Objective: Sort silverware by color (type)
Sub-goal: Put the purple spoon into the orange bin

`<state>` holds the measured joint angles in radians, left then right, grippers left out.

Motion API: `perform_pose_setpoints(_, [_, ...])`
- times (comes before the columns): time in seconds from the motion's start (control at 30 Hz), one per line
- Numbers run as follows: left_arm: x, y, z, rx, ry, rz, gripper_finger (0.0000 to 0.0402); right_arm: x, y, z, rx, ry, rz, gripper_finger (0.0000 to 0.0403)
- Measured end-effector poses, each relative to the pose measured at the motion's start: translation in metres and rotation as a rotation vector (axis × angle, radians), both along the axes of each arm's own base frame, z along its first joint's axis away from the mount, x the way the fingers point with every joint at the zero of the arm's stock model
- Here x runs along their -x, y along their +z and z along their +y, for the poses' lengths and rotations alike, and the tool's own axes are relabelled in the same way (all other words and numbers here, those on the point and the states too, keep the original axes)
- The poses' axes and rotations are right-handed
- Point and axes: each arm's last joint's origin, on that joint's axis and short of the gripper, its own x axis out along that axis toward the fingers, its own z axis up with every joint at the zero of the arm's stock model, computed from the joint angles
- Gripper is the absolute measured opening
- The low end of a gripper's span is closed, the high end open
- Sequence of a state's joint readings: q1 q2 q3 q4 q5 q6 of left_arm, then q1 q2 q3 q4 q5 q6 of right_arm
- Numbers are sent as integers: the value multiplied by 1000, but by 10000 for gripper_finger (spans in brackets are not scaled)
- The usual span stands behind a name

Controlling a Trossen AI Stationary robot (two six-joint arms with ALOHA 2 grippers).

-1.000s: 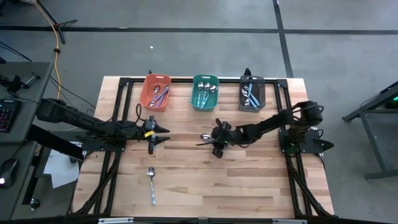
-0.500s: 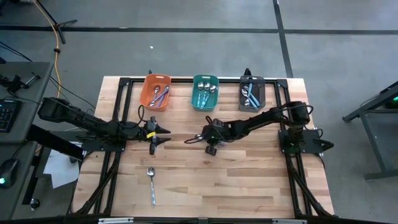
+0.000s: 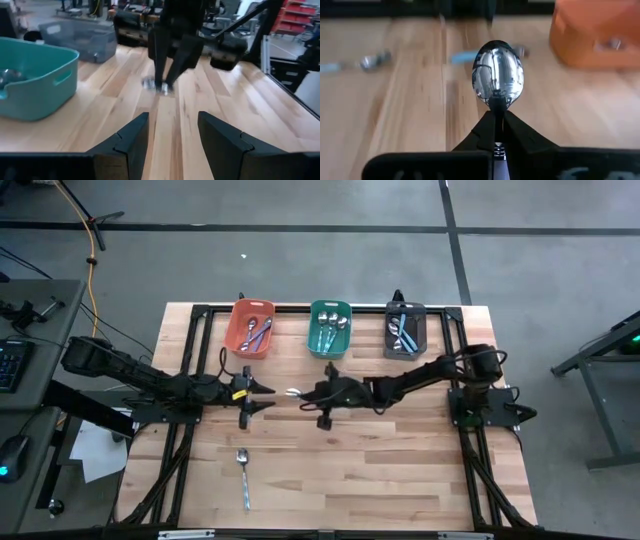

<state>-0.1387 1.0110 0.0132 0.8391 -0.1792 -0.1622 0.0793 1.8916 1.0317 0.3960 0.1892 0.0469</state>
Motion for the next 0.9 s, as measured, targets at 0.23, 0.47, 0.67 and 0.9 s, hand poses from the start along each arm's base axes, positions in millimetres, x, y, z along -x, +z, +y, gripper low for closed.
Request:
perform_pose_setpoints(0.23, [-2,3,-3,-52,-53,-41,162,-7,29,10,24,37,-290,1])
perform_pose_setpoints(0.47, [-24,21,-7,-135,22,-82,175,-9,46,11,15,104,-465,1])
perform_pose_setpoints(0.67, [-53,36,-13,-168,-5,-96,197,-9,52,12,33,122,-527,0])
perform_pose_setpoints(0.9, [-77,44,-17,-231,-14,-113,203,-8,55,12,45,136,-560,0])
